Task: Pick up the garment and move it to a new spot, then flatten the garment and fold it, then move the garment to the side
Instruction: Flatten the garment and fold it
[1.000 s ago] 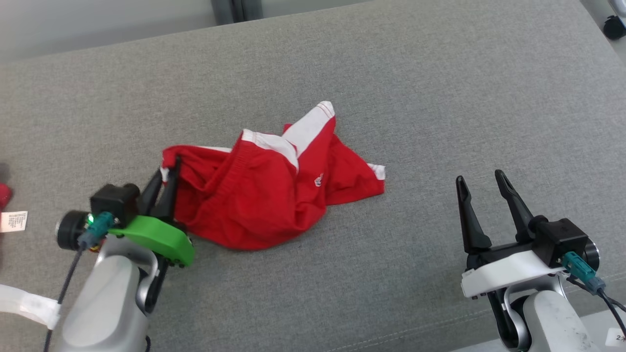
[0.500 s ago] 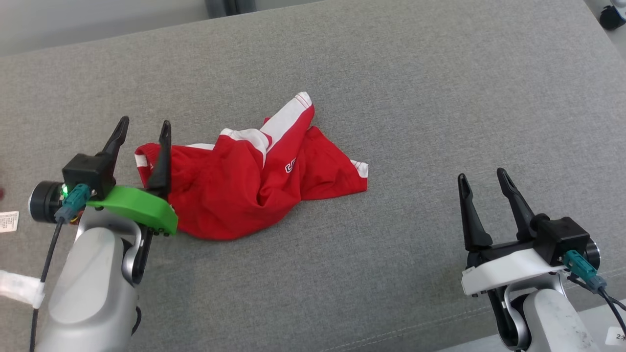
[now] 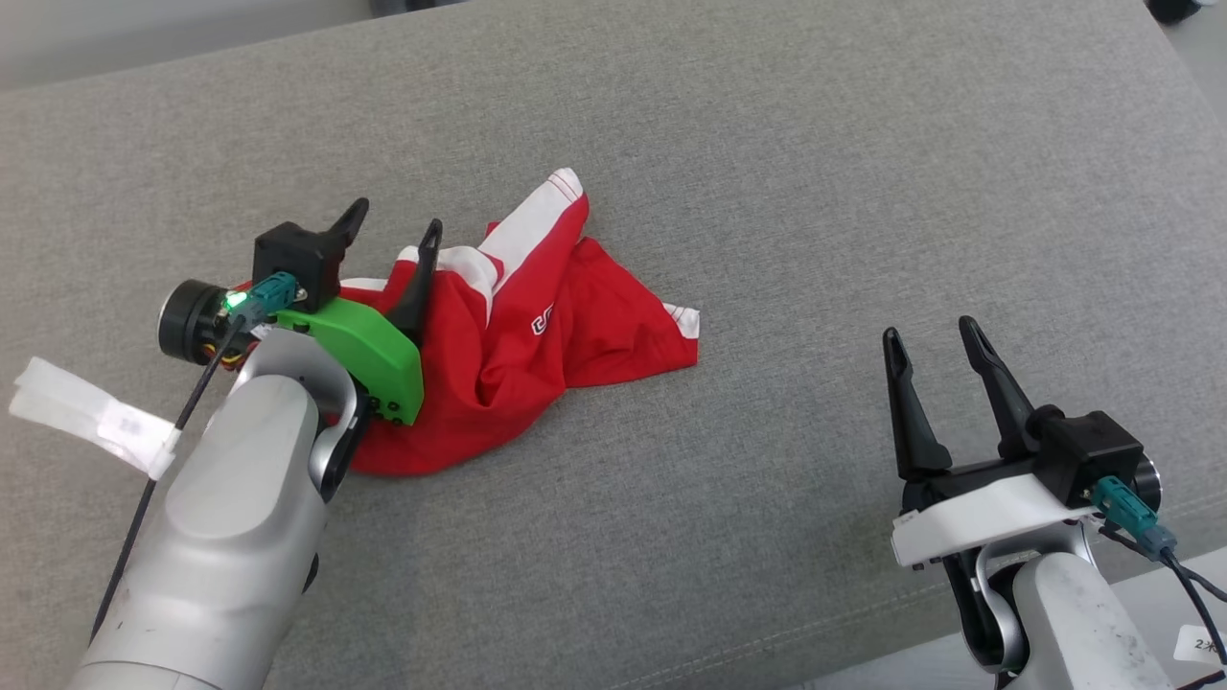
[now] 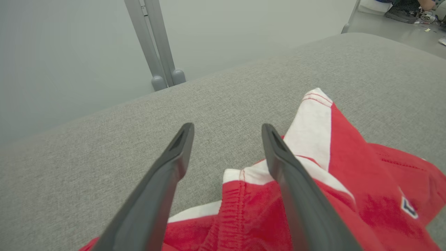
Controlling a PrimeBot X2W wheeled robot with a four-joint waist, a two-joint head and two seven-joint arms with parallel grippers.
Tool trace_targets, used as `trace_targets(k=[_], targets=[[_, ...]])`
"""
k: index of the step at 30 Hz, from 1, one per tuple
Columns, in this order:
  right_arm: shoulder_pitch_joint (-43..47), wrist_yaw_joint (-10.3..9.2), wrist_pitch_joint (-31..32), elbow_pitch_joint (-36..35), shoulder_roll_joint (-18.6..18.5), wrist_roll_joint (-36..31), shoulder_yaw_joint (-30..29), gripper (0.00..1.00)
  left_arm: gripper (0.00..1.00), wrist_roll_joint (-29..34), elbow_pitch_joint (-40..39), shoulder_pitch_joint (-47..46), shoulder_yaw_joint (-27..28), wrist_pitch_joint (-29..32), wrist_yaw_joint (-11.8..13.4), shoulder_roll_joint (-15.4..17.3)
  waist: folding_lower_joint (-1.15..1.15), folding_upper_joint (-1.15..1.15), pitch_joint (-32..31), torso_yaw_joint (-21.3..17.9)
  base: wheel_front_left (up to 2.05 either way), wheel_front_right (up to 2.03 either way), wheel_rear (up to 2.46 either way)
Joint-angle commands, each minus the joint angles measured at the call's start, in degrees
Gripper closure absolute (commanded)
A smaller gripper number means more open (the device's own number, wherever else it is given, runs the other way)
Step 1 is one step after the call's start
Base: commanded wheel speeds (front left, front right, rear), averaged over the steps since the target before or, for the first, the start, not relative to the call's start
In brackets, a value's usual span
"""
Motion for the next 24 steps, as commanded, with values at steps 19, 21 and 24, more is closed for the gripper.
trace_targets(k=[19,21,24], targets=[[-0.4,0.03,-0.2,-0.6,0.6,-0.1,-0.9,0.00,1.00,-12.5,5.8,-3.0,-14.9,1.7,-0.2,2.7,0.00,0.00,0.2,-0.4,0.00,0.00,0.00],[0.3,0.03,-0.2,-0.4,0.6,-0.2,-1.0,0.00,1.00,-12.8,5.8,-3.4,-15.0,-0.4,-0.2,2.5,0.00,0.00,-0.5,0.2,0.00,0.00,0.00],[1.1,0.03,-0.2,0.1,0.6,-0.3,-0.9,0.00,1.00,-12.8,5.2,-3.6,-14.5,-2.6,-0.2,2.6,0.00,0.00,-1.8,1.2,0.00,0.00,0.00]])
